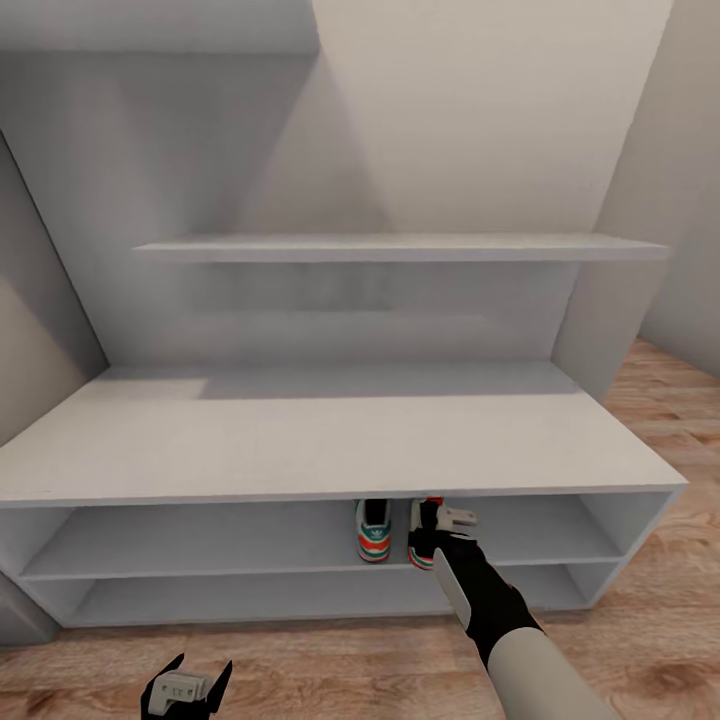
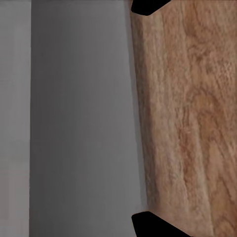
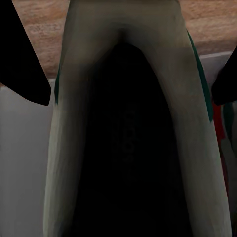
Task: Pick up the two gym shoes and the two sandals from the corridor floor and place them onto the hallstand (shoe rack) in the corridor, making sure they are on the rack and not on the floor. Arrange them so the two gym shoes are next to each other and the two sandals are next to each other.
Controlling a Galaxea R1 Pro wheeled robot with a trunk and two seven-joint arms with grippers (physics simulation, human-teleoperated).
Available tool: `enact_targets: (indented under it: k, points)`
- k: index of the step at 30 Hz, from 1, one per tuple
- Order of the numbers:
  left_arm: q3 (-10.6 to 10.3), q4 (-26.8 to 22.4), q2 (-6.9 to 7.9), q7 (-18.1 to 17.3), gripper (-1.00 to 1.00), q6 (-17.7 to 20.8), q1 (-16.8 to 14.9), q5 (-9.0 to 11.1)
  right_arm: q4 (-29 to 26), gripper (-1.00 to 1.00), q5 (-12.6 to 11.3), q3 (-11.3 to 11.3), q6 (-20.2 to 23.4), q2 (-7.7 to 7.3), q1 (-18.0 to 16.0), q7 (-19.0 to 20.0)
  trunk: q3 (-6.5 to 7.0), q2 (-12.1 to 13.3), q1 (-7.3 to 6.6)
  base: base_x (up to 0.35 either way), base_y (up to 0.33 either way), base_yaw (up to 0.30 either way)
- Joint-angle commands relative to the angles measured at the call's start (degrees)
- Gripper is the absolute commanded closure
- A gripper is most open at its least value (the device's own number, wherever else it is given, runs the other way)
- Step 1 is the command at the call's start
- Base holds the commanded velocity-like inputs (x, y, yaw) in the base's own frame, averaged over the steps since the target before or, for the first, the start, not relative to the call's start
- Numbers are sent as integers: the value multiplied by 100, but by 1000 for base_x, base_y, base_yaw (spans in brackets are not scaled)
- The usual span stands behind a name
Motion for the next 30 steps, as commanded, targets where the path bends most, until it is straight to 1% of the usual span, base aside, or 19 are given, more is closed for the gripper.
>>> enact_targets:
  k: [1,7,14,24,30]
  points:
    - [11,4,0,-59,-100,3,-3,58,-10,100,-59,14,19,-2,-2,-47,-5,-2,0,80,15,0]
    - [11,4,2,-59,-100,3,-3,59,-16,100,-58,14,19,-10,-2,-46,-5,-2,0,23,4,0]
    - [11,4,-3,-59,-100,3,-3,60,-11,100,-59,14,19,-12,-2,-40,-5,-2,0,96,74,0]
    - [11,4,3,-59,-100,3,-3,60,-14,100,-60,14,19,-12,-2,-42,-5,-2,0,11,7,0]
    - [11,4,9,-59,-100,3,-3,66,-17,100,-61,14,19,-12,-2,-43,-5,-2,0,73,17,0]
